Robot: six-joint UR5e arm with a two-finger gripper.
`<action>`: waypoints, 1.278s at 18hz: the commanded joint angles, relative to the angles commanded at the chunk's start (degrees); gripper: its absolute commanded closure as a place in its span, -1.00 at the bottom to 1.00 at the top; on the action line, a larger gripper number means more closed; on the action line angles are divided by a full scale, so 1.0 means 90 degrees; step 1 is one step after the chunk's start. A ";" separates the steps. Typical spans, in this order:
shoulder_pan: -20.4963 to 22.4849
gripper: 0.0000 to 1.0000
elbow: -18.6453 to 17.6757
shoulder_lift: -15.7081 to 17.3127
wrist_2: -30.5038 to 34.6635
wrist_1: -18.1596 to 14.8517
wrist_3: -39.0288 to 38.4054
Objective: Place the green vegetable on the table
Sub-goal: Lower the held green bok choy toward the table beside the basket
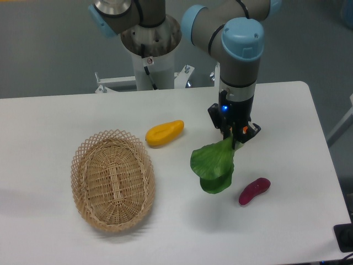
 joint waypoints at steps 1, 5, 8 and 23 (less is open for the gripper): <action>-0.0010 0.35 -0.0029 -0.0019 0.0010 0.0019 -0.0039; -0.0029 0.35 -0.0127 -0.0049 0.0010 0.0049 -0.0069; -0.0039 0.35 -0.0292 -0.0049 0.0019 0.0068 -0.0253; -0.0859 0.24 -0.0732 -0.1230 0.0244 0.1543 -0.3437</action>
